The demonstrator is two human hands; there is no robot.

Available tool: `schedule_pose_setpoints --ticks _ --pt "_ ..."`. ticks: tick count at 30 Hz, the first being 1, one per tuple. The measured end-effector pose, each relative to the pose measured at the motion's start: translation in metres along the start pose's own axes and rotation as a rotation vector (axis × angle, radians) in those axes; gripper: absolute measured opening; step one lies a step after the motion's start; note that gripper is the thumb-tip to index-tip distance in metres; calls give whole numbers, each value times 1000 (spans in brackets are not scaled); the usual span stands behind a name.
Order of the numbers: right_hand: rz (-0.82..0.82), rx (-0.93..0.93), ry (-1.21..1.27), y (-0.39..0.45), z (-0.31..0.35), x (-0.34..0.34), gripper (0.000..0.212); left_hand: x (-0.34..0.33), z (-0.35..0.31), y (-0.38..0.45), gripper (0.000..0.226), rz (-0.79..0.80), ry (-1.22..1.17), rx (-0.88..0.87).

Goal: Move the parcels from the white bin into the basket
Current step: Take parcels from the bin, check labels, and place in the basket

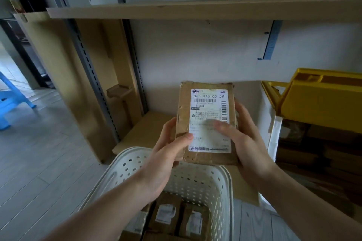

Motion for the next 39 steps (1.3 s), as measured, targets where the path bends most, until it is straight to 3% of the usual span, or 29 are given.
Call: schedule_pose_setpoints --ticks 5,10,20,25,32,39 --pt "105 42 27 -6 2 -3 65 -3 -8 -3 56 -20 -215 -33" --pt "104 84 12 -11 6 -4 67 -7 -13 -5 50 -23 -267 -108" --pt "55 44 -68 -10 12 2 61 -6 -10 -2 58 -48 -139 -251" --pt "45 46 -122 -10 13 3 70 -7 -9 -1 59 -77 -108 -275" --pt "46 32 -137 -10 14 6 52 -5 -7 3 59 -66 -83 -285" --pt "55 36 -152 -9 16 5 54 -5 -7 3 55 -53 -61 -308"
Point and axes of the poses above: each hand's wrist, its own y-axis towards the middle knuckle, its own x-axis out of the back of the hand, z = x × y, the point moved 1 cm from there along y, towards the middle knuckle, and after that the axes turned 14 degrees about x, right-handed, at the moved point
